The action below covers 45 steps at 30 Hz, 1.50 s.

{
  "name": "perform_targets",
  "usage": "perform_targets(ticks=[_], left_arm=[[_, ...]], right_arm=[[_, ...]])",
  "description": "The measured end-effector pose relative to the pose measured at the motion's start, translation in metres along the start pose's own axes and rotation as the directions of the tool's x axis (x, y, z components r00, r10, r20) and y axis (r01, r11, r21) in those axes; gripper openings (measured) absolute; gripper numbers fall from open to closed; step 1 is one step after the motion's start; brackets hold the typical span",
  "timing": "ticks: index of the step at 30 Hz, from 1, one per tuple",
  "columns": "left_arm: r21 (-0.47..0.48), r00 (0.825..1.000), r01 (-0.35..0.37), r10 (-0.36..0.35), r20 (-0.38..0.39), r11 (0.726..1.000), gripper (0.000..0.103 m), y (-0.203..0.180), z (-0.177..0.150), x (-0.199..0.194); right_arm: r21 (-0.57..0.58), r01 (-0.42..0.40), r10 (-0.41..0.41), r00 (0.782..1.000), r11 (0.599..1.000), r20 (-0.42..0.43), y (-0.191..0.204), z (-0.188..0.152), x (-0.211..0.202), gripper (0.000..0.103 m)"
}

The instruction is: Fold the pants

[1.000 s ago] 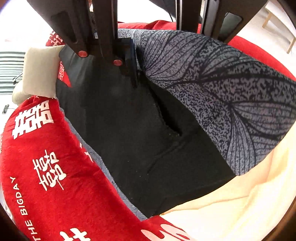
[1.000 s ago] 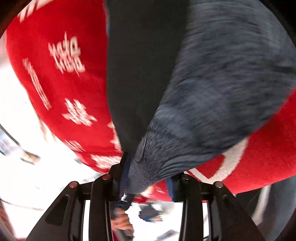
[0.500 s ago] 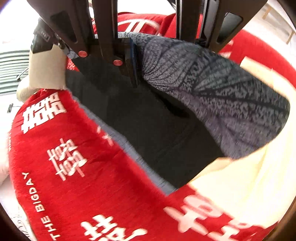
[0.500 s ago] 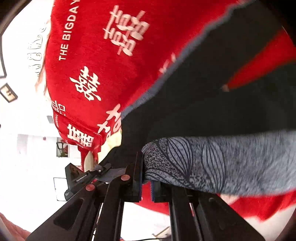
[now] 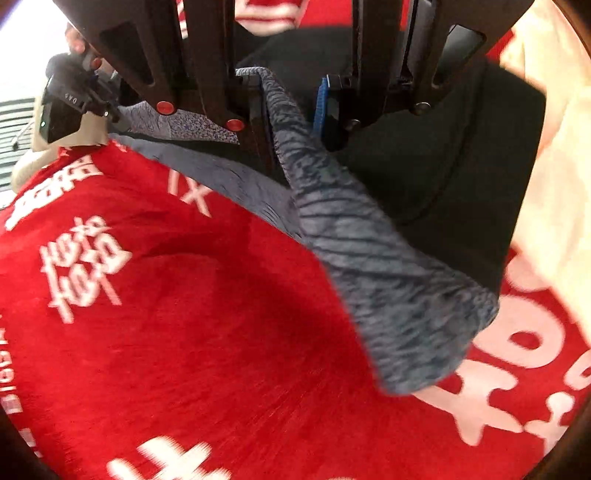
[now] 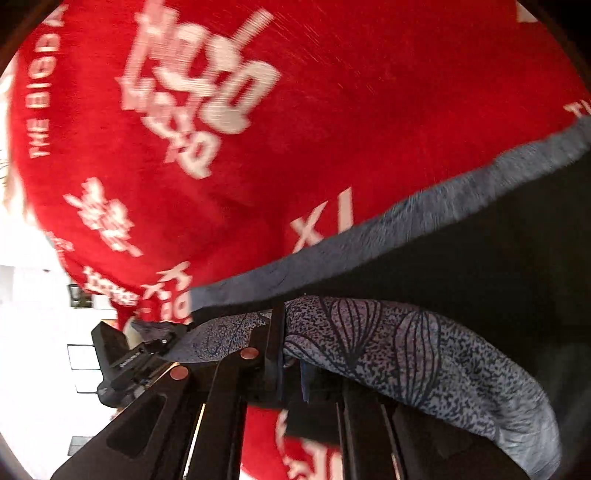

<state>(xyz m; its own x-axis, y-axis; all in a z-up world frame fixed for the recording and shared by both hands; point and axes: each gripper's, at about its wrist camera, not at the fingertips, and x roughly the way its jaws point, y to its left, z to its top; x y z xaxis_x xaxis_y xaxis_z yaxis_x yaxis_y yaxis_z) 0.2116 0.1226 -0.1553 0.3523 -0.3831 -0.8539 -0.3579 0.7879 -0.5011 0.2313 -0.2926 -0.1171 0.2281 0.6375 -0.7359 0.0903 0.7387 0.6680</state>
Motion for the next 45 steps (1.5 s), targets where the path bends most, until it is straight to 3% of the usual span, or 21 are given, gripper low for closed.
perform_targets(ticks=[5,12,15,16,17,20,21,23,25,28,30,31,32,34,37,41,45], left_arm=[[0.024,0.999,-0.037,0.038,-0.030,0.999,0.023,0.000,0.010,0.030],[0.070,0.997,-0.031,0.036,-0.064,0.997,0.026,-0.011,0.011,0.012],[0.104,0.997,-0.051,0.056,-0.049,0.993,0.030,-0.017,0.007,-0.009],[0.117,0.997,-0.078,0.081,-0.018,0.990,0.052,-0.017,0.006,-0.021],[0.117,0.994,-0.104,0.102,0.024,0.988,0.069,-0.014,0.005,-0.033],[0.133,0.988,-0.138,0.128,0.086,0.981,0.069,-0.012,0.001,-0.057],[0.147,0.986,-0.157,0.145,0.085,0.977,0.069,-0.013,0.000,-0.058],[0.195,0.983,-0.182,0.174,0.059,0.964,0.069,-0.017,-0.002,-0.048],[0.249,0.975,-0.220,0.217,0.039,0.943,0.069,-0.023,-0.002,-0.025],[0.302,0.952,-0.303,0.303,0.049,0.904,0.069,-0.026,-0.002,0.011],[0.324,0.938,-0.346,0.339,0.080,0.881,0.069,-0.025,-0.003,0.023],[0.358,0.925,-0.379,0.364,0.111,0.853,0.069,-0.028,-0.003,0.028],[0.379,0.919,-0.392,0.376,0.119,0.838,0.076,-0.030,-0.004,0.032],[0.418,0.912,-0.404,0.393,0.117,0.813,0.079,-0.036,-0.006,0.038],[0.464,0.891,-0.440,0.437,0.121,0.769,0.079,-0.048,-0.011,0.040],[0.467,0.917,-0.377,0.394,0.063,0.800,0.079,-0.070,-0.026,0.032],[0.547,0.934,-0.312,0.357,0.026,0.777,0.079,-0.116,-0.074,0.034]], right_arm=[[0.004,0.079,-0.079,0.996,0.997,-0.048,-0.022,0.019,0.042,0.009],[0.007,0.082,-0.081,0.995,0.997,-0.055,-0.019,0.020,0.039,0.013],[-0.028,0.088,-0.089,0.996,0.996,-0.029,0.002,0.020,0.022,0.043],[-0.044,0.087,-0.087,0.996,0.995,-0.007,0.010,0.019,0.013,0.059],[-0.060,0.087,-0.086,0.996,0.994,0.018,0.018,0.017,0.003,0.065],[-0.140,0.122,-0.115,0.992,0.983,0.057,0.043,0.003,-0.022,0.062],[-0.173,0.152,-0.145,0.988,0.973,0.055,0.050,-0.003,-0.024,0.058],[-0.239,0.224,-0.223,0.974,0.945,0.031,0.057,-0.012,-0.016,0.036],[-0.272,0.313,-0.324,0.946,0.910,0.006,0.056,-0.014,0.005,0.031],[-0.247,0.364,-0.377,0.926,0.898,-0.004,0.046,-0.007,0.035,0.030],[-0.229,0.439,-0.448,0.894,0.869,0.012,0.038,0.002,0.050,0.030],[-0.209,0.440,-0.445,0.895,0.873,0.022,0.033,0.007,0.052,0.030],[-0.177,0.422,-0.422,0.906,0.889,0.042,0.030,0.013,0.051,0.030],[-0.134,0.387,-0.383,0.922,0.912,0.053,0.028,0.020,0.046,0.034],[-0.052,0.272,-0.271,0.962,0.961,0.018,0.023,0.021,0.026,0.037],[-0.089,0.238,-0.234,0.971,0.967,0.051,0.027,-0.004,-0.024,0.051],[-0.069,0.254,-0.248,0.965,0.965,0.080,0.004,-0.048,-0.082,0.054]])
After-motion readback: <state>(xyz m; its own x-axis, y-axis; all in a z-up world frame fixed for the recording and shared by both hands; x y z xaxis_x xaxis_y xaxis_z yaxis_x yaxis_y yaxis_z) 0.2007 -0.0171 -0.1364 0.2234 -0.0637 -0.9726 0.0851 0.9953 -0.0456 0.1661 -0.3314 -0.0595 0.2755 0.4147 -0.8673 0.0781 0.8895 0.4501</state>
